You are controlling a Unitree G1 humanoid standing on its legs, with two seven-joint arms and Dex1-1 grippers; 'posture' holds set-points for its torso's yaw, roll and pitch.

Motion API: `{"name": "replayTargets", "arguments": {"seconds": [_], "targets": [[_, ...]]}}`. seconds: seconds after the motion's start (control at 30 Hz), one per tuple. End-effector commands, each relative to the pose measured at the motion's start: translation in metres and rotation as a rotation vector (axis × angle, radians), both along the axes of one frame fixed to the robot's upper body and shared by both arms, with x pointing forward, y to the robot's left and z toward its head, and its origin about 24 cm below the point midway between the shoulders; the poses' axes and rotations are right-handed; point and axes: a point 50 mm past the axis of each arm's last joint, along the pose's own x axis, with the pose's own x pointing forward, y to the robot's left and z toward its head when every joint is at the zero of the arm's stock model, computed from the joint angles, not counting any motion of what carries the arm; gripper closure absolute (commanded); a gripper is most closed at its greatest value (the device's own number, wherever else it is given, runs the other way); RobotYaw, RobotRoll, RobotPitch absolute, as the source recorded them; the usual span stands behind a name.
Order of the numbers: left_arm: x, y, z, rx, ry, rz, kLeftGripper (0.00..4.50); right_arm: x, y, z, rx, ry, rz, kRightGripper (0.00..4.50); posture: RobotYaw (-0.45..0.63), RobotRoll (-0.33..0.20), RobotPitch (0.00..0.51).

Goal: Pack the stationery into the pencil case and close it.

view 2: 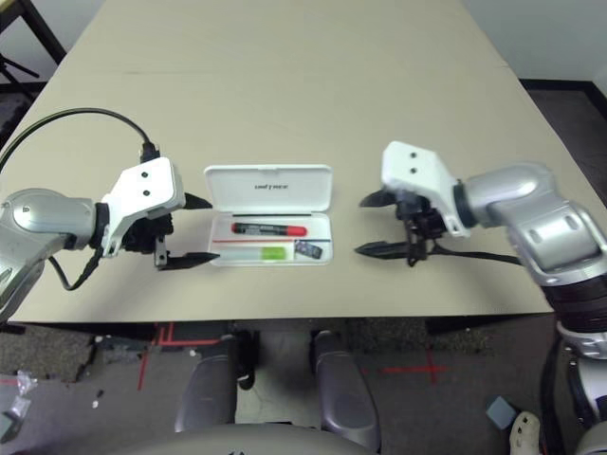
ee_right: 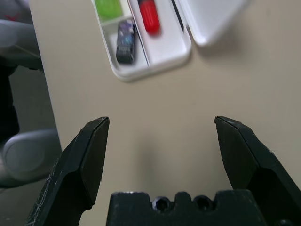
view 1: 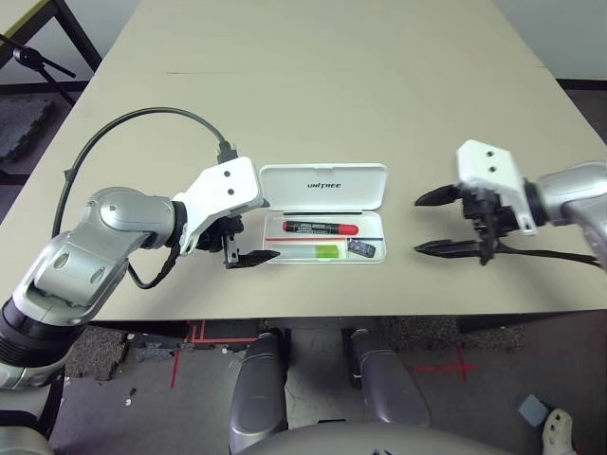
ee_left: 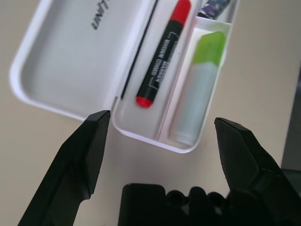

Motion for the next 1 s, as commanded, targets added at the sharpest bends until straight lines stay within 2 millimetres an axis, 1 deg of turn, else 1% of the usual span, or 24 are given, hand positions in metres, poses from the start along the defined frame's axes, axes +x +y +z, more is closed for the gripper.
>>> {"name": "replayTargets", "arguments": {"seconds": [0.03,0.13,0.2,0.3,0.33,0.43,0.53,0.6,0.77,0.87,1.0], "targets": [[0.006,0.013,0.003,0.002,-0.027,0.056,0.93,-0.001,-0.009,0.003,0.013,0.005,-0.032,0.00,-0.05,0.000,0.206],[0.012,0.025,-0.001,0.042,-0.042,0.106,2.21,-0.001,-0.011,0.002,0.014,0.004,-0.041,0.00,-0.05,0.000,0.203],[0.018,0.034,-0.006,0.103,-0.070,0.136,2.93,0.000,-0.010,0.002,0.016,0.004,-0.044,0.00,-0.05,0.000,0.201],[0.026,0.045,-0.012,0.165,-0.102,0.169,4.17,0.000,-0.008,0.001,0.017,0.005,-0.043,0.00,-0.06,0.000,0.198],[0.028,0.048,-0.014,0.180,-0.111,0.181,4.48,0.000,-0.008,0.001,0.015,0.006,-0.044,0.00,-0.06,0.000,0.198],[0.035,0.058,-0.021,0.236,-0.134,0.208,4.48,0.000,-0.006,0.000,0.017,0.005,-0.046,0.00,-0.07,0.000,0.195],[0.042,0.061,-0.024,0.248,-0.168,0.219,4.48,-0.001,-0.005,0.000,0.017,0.005,-0.049,0.00,-0.07,0.000,0.193],[0.050,0.058,-0.025,0.215,-0.210,0.222,4.48,-0.001,-0.005,-0.001,0.013,0.006,-0.054,0.00,-0.07,0.000,0.191],[0.067,0.041,-0.029,0.046,-0.287,0.202,4.48,-0.001,-0.007,-0.004,-0.005,0.013,-0.071,0.00,-0.08,0.000,0.184],[0.071,0.032,-0.031,-0.026,-0.288,0.189,4.48,-0.001,-0.007,-0.004,-0.005,0.013,-0.073,0.00,-0.08,0.000,0.182],[0.071,0.023,-0.031,-0.087,-0.280,0.158,4.48,-0.001,-0.007,-0.004,-0.004,0.013,-0.078,0.00,-0.08,0.000,0.182]]}}
